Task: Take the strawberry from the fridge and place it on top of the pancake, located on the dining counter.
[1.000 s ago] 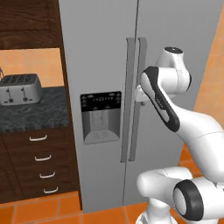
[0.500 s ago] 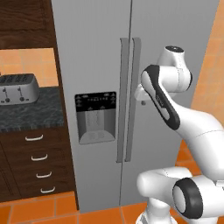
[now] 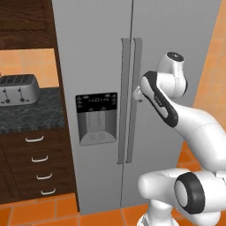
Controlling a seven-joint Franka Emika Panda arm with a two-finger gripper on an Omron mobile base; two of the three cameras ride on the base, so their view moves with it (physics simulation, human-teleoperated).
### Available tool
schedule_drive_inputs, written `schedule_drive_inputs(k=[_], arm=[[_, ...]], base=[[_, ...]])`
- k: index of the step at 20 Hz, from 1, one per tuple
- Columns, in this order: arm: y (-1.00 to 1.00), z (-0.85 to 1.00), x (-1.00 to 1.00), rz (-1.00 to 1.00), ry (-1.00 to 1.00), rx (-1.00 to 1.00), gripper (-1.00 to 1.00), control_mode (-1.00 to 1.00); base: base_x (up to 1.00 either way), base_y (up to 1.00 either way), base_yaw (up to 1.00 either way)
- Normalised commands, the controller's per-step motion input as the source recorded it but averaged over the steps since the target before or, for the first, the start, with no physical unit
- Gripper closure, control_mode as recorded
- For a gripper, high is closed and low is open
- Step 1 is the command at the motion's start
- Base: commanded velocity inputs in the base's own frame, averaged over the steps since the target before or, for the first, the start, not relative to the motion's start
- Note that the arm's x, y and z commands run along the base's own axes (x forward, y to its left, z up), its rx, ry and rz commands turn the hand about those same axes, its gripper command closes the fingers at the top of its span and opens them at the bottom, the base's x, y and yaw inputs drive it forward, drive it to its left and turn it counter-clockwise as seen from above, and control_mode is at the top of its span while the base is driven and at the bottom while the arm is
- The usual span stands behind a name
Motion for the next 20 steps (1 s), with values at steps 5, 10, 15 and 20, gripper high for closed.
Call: schedule_drive_inputs(k=[5,10,15,20], arm=[[0.05,0.00,0.58,-0.03,-0.13,0.00,-1.00,-1.00],[0.04,-0.02,0.49,-0.07,-0.15,0.01,-1.00,-1.00],[0.01,-0.01,0.35,0.00,-0.20,0.06,-1.00,-1.00],[0.01,-0.12,0.25,0.00,-0.21,0.04,-1.00,-1.00]], base=[[0.00,0.00,0.00],[0.00,0.00,0.00],[0.00,0.00,0.00],[0.00,0.00,0.00]])
